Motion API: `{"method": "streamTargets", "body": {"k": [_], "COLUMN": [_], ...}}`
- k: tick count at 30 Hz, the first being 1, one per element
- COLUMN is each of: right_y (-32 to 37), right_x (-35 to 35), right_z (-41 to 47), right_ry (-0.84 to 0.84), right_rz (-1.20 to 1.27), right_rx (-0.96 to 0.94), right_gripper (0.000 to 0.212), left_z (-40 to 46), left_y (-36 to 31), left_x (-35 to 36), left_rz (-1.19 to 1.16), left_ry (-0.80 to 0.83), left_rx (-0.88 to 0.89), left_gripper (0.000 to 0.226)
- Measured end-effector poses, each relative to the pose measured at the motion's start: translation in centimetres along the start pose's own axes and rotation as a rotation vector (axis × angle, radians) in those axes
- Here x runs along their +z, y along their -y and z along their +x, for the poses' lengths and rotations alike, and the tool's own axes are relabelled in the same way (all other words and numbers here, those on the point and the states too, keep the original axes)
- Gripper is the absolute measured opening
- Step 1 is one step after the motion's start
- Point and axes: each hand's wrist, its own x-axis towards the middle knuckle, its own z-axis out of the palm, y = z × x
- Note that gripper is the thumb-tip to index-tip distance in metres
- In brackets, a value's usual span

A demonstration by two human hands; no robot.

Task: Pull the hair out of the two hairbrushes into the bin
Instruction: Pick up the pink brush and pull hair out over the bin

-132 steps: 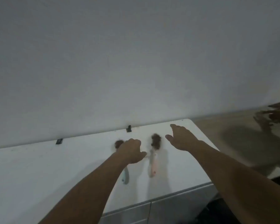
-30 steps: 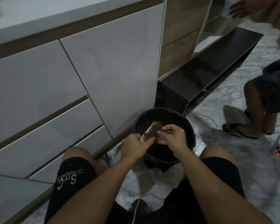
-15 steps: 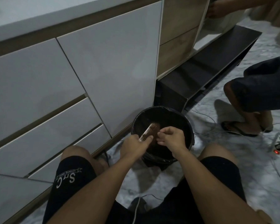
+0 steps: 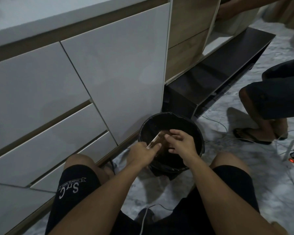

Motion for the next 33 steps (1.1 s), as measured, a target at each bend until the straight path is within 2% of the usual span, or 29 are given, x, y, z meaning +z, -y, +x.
{"method": "streamTargets", "body": {"k": [2,5,8,10,14,17,19,21,23,28,33], "right_y": [-0.2,0.1,0.3,0.4,0.9,0.8,0.4,0.0,-0.1,0.5,0.1], "right_x": [0.0,-0.4,-1.3,-1.6,-1.1,-0.7,-0.5,-0.5,-0.8,-2.4,-3.3], "right_z": [0.1,0.1,0.6,1.0,0.6,-0.1,-0.1,0.3,0.7,2.0,3.0], "right_ry": [-0.035,-0.178,-0.315,-0.347,-0.142,0.019,0.047,-0.003,-0.094,-0.332,-0.474], "right_rz": [-0.065,-0.074,0.031,0.085,0.061,-0.012,-0.128,-0.256,-0.235,0.093,0.166], "right_rx": [-0.035,-0.026,0.011,0.039,0.083,0.032,-0.048,-0.146,-0.146,0.003,0.057], "right_gripper": [0.024,0.016,0.016,0.016,0.018,0.037,0.042,0.027,0.011,0.012,0.011], "left_z": [0.0,0.2,0.3,0.4,0.2,0.0,-0.2,-0.3,-0.1,0.6,1.3], "left_y": [0.1,0.4,1.1,1.4,1.0,0.4,0.0,-0.2,-0.1,0.9,0.8], "left_x": [0.1,-0.1,-0.6,-0.9,-1.1,-1.0,-0.9,-0.9,-1.0,-2.1,-3.3], "left_rz": [0.003,-0.003,-0.001,0.013,0.037,0.115,0.178,0.226,0.242,0.196,0.156], "left_ry": [-0.004,0.007,0.000,-0.003,0.007,0.024,0.031,0.025,0.019,-0.029,-0.072], "left_rx": [-0.007,-0.009,-0.018,-0.015,0.008,0.065,0.100,0.123,0.114,0.033,-0.046], "left_gripper": [0.053,0.050,0.047,0.046,0.050,0.053,0.050,0.051,0.055,0.057,0.057]}}
